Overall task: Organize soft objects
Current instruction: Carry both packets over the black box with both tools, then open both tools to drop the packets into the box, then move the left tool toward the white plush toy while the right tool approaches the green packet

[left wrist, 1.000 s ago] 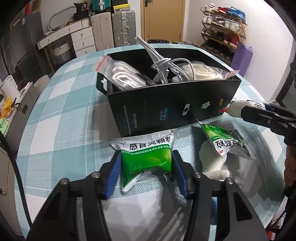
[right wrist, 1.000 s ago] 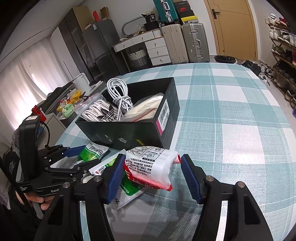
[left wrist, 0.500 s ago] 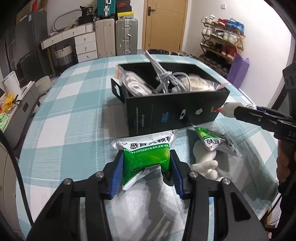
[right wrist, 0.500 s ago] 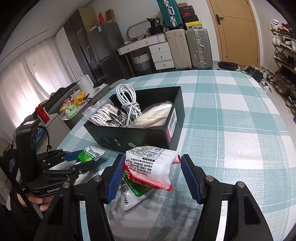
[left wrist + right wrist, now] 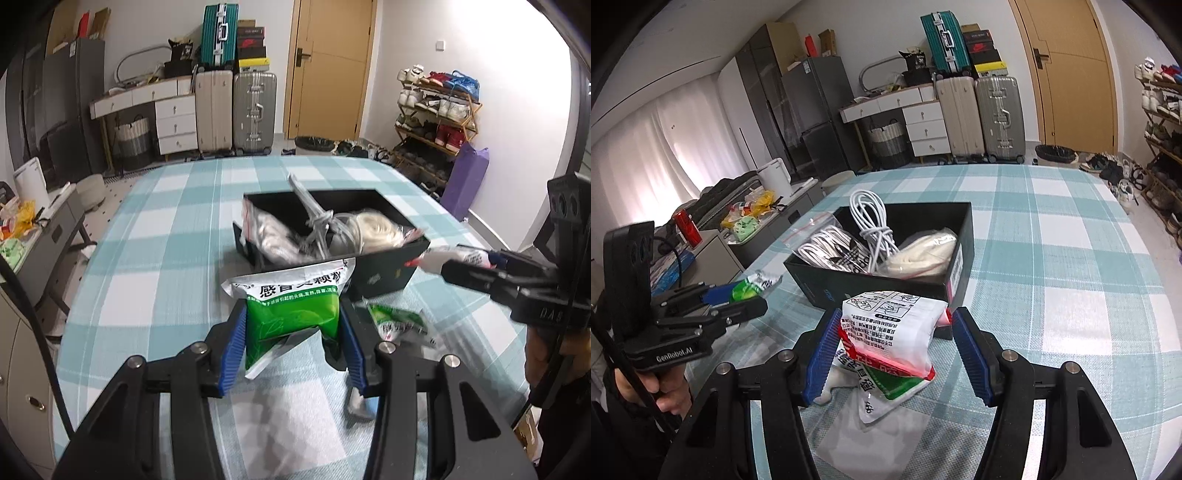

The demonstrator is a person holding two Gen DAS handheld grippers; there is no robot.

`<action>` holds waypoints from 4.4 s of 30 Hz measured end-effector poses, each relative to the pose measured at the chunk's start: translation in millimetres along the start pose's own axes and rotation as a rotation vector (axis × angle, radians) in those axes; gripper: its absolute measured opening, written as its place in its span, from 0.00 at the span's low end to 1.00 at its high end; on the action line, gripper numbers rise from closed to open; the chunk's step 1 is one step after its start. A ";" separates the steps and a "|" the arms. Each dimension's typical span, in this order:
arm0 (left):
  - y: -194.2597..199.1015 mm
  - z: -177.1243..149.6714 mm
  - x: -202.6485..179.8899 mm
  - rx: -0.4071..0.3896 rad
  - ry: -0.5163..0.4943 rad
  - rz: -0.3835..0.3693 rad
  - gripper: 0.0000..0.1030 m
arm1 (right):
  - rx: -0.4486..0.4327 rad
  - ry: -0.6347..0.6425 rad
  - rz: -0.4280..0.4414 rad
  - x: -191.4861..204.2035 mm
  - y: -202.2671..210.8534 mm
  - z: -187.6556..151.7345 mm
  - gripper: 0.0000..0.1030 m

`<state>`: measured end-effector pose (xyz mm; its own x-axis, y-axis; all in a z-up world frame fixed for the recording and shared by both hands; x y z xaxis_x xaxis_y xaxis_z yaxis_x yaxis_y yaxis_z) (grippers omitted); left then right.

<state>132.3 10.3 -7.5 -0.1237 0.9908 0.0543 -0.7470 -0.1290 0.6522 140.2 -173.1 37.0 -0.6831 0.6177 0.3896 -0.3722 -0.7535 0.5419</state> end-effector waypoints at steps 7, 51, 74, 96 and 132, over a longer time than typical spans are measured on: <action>-2.6 22.6 -6.2 -0.046 -0.002 -0.005 0.45 | -0.036 0.015 -0.002 2.8 4.3 9.1 0.61; -52.7 63.8 -3.9 -0.076 -0.001 0.047 0.45 | -0.036 0.128 -0.113 -15.8 -61.1 63.3 0.61; -73.0 51.5 -28.6 -0.050 -0.120 0.075 0.50 | 0.000 0.174 -0.132 -32.0 -84.2 62.8 0.64; -28.8 37.5 -20.4 -0.077 -0.049 0.040 1.00 | -0.047 0.116 -0.100 -19.7 -17.6 39.4 0.99; -21.6 -18.0 -5.5 -0.022 0.014 0.104 1.00 | 0.183 0.132 -0.042 0.2 -45.3 -29.5 0.99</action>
<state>137.3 6.9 -35.5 -0.2100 0.9715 0.1100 -0.7437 -0.2318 0.6271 138.3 -145.4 -9.4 -0.7505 0.6034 0.2696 -0.2897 -0.6670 0.6864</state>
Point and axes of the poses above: each gripper's, at about its wrist camera, not at the fingertips, and y roughly against the way its jaws point, x to its left, z to its top, the point moved 8 cm from there along -y, roughly the way its jaws point, and after that the axes turned 13 degrees about z, right-handed, at the moved point
